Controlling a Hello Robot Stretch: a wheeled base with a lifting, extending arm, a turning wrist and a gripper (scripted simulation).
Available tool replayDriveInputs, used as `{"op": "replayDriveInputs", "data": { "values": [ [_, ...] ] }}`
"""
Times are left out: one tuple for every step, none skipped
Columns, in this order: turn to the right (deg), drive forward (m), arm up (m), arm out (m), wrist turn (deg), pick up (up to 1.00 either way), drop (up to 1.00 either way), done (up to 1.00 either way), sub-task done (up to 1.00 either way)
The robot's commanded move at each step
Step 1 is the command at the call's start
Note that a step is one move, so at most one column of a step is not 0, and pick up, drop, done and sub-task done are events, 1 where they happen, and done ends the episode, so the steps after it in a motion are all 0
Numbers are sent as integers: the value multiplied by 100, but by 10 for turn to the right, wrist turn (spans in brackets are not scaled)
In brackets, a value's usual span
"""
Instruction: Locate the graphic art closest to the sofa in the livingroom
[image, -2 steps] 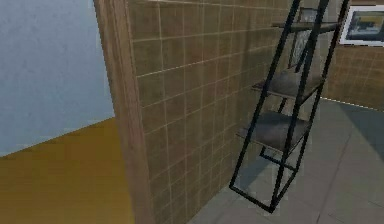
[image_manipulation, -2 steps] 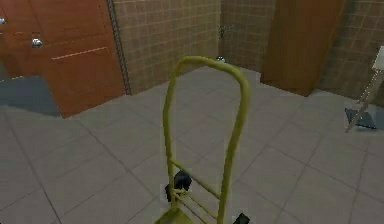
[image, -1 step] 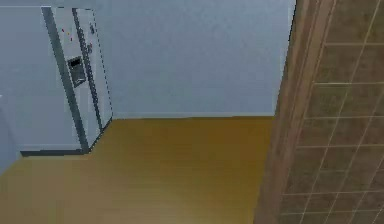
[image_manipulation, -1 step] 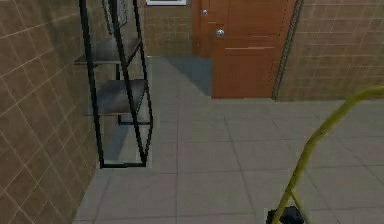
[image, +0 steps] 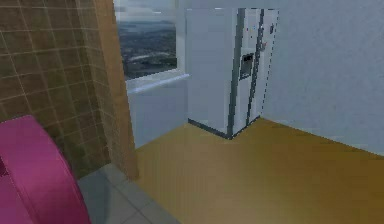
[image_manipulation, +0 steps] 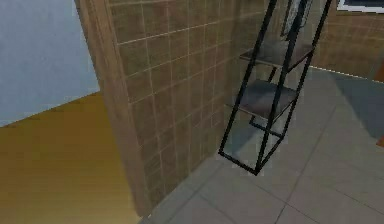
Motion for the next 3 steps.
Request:
{"op": "replayDriveInputs", "data": {
  "values": [
    [-240, 0, 0, 0, 0, 0, 0, 0, 0],
    [0, 15, 0, 0, 0, 0, 0, 0, 0],
    [-450, 0, 0, 0, 0, 0, 0, 0, 0]
  ]
}}
